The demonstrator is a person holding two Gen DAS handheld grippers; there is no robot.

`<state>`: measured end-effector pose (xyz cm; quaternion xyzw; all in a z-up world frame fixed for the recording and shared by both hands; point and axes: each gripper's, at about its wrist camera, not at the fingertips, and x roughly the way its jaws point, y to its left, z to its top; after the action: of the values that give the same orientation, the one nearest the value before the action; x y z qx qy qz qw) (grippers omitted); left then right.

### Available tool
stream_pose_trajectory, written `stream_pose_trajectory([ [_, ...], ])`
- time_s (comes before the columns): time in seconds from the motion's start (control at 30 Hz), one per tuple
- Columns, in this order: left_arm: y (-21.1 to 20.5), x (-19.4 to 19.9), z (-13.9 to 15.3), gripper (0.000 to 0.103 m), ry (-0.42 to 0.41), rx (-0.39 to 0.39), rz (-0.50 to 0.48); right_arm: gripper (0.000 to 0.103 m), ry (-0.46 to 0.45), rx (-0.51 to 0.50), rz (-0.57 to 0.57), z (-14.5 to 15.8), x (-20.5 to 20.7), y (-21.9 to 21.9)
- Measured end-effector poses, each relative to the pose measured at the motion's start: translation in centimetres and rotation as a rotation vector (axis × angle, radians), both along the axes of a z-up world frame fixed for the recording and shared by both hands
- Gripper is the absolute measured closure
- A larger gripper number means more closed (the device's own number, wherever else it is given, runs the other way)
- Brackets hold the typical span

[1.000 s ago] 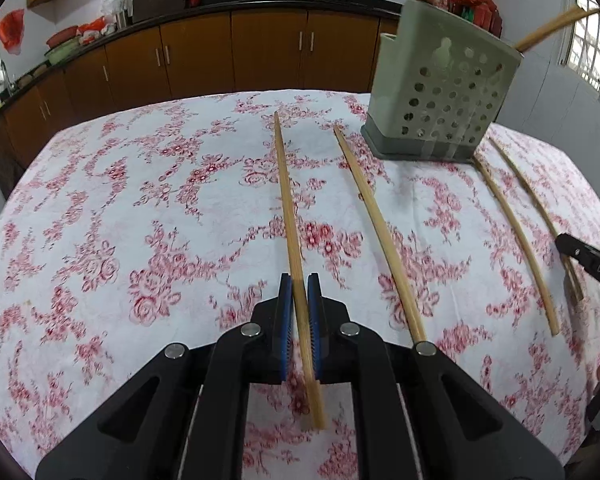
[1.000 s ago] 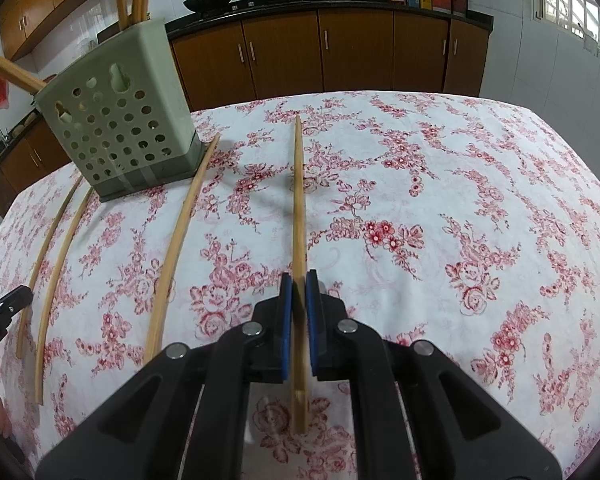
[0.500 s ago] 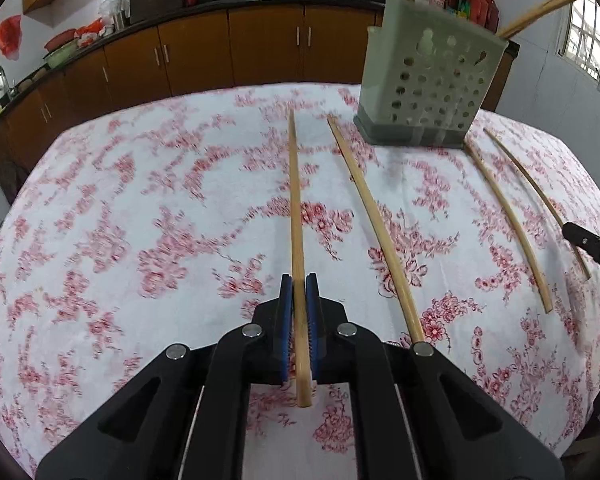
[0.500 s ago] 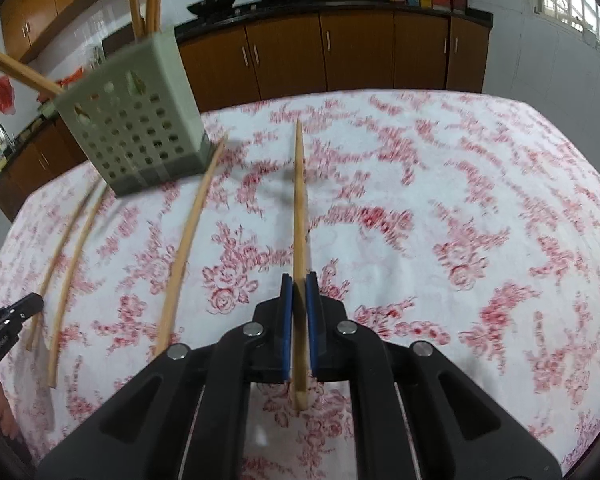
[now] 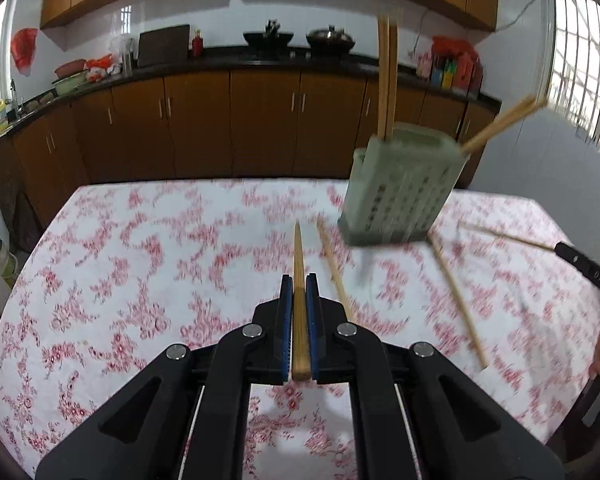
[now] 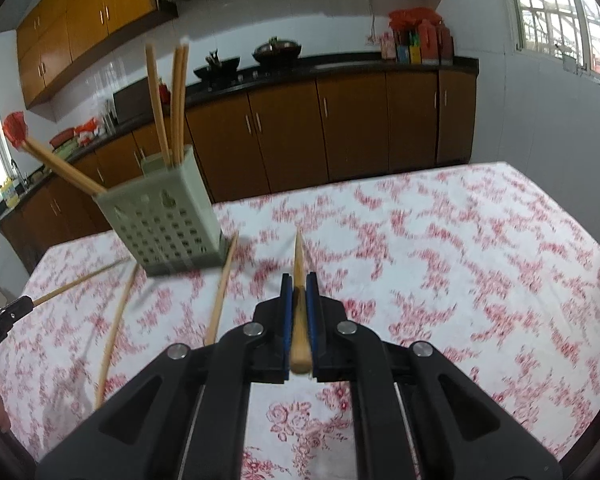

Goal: Organize utensils
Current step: 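Lift both held chopsticks upright and carry them over the green holder, then lower both chopsticks into the green holder and open both tools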

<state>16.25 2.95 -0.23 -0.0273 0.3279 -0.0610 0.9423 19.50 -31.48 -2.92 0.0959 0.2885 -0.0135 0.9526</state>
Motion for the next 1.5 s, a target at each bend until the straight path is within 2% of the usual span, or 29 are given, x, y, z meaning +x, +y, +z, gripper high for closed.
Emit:
stream_pose_trajectory([
  [0.33,0.0,0.1,4.9,0.096,-0.135,-0.044,-0.004,0.095,-0.11,0.005,-0.002,3.8,-0.1,-0.2],
  [0.63,-0.3,0.3,5.9,0.096,-0.164,-0.019,0.001,0.095,-0.15,-0.006,0.007,5.5,0.0,0.2],
  [0.9,-0.5,-0.7,9.1,0.096,-0.222,-0.025,-0.032,0.095,-0.218,0.027,0.079,10.9,-1.4,0.4],
  [1.2,-2.9,-1.1,14.0,0.096,-0.343,-0.057,-0.059,0.095,-0.28,0.074,0.219,16.6,-3.0,2.1],
  [1.33,-4.4,-0.3,16.0,0.096,-0.402,-0.07,-0.057,0.095,-0.305,0.056,0.233,18.0,-1.8,3.2],
  [1.5,-5.9,2.6,17.2,0.096,-0.446,-0.089,-0.015,0.095,-0.286,0.055,0.244,17.9,1.3,4.3],
])
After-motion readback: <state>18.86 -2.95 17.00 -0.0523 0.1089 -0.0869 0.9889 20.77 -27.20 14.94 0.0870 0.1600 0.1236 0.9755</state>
